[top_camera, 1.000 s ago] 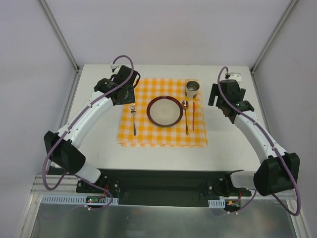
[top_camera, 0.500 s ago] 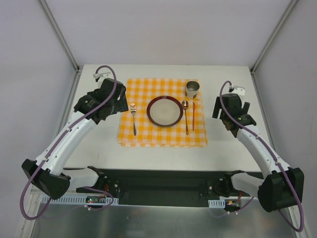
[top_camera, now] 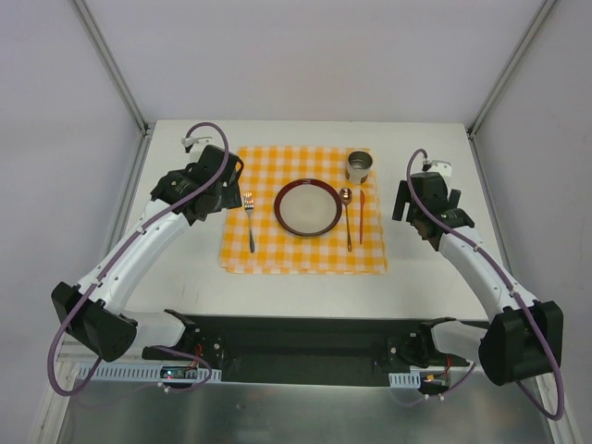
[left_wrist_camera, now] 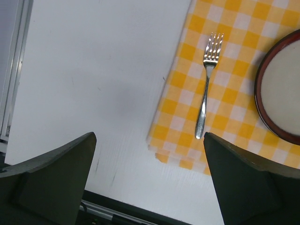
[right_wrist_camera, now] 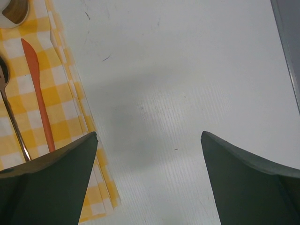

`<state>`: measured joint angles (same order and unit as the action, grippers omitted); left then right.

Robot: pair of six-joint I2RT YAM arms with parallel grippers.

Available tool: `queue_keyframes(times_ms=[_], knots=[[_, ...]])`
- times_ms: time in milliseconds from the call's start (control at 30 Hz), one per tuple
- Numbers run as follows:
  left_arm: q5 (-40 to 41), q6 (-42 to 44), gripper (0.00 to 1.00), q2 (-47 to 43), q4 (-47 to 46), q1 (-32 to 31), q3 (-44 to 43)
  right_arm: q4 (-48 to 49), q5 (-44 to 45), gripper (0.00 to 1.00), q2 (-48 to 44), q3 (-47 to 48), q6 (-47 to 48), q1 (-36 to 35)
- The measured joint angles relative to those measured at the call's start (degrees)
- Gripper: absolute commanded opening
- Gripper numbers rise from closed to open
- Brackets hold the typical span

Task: Set the dinner table for one person
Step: Reset both arms

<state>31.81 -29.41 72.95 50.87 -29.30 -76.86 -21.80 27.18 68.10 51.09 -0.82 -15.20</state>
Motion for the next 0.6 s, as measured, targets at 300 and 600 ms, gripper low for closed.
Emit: queue_keyframes(times_ms=[300,600], knots=[[3.32,0.24,0.99,3.69,0.0,0.0,-0.02,-1.05,-0.63,0.96,0.76,1.33,0.02,0.0],[2.82,0.5,0.99,3.69,-2.51,0.0,0.0,-1.66,-0.94,0.96,0.85,1.4,0.0,0.0]])
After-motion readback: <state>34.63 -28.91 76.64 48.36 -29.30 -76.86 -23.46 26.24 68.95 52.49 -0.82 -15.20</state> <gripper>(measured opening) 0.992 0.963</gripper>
